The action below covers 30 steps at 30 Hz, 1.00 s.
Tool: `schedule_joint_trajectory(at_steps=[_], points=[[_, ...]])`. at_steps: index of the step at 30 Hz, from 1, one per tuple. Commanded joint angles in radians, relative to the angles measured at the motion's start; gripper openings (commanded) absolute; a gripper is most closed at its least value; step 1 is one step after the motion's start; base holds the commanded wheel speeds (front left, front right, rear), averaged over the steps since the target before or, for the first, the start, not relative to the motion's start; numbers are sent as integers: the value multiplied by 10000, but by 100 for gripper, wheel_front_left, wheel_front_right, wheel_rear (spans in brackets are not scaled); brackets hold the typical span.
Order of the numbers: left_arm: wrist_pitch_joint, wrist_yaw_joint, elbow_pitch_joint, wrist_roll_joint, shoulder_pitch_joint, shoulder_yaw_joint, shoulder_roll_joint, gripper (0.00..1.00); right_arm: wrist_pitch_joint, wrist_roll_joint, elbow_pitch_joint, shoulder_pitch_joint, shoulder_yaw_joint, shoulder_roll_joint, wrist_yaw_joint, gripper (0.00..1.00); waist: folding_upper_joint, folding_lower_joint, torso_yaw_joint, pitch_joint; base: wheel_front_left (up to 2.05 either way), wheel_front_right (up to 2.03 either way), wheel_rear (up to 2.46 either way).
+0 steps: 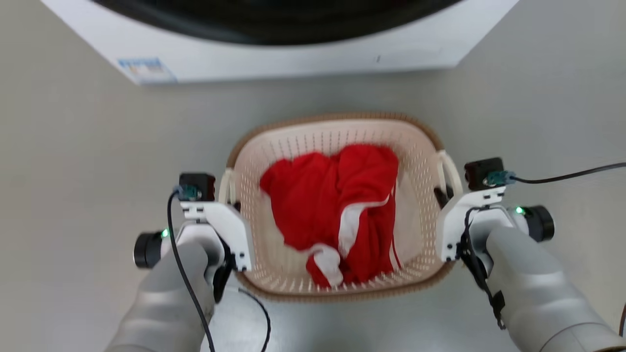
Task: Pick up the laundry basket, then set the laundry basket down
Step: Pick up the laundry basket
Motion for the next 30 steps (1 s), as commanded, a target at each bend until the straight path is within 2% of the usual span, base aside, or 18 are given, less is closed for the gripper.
schedule_joint_trajectory(at_steps=[1, 16, 23, 30], points=[[-21, -87, -71, -61, 134, 102, 288, 0, 82, -22, -58, 361, 287, 49, 71, 0, 0, 0, -173, -985, 0, 0, 0], [1567, -100, -496, -844, 1899, -944, 288, 0, 1665, 1222, -512, 1753, 1606, 49, 71, 0, 0, 0, -398, -4220, 0, 0, 0], [1953, -29, -628, -1211, 2480, -1361, 288, 0, 2188, 1830, -821, 2282, 2202, 49, 71, 0, 0, 0, -455, -5099, 0, 0, 0], [2103, -18, -705, -1486, 2620, -1651, 288, 0, 2407, 2146, -831, 2324, 2526, 49, 71, 0, 0, 0, -417, -5410, 0, 0, 0]])
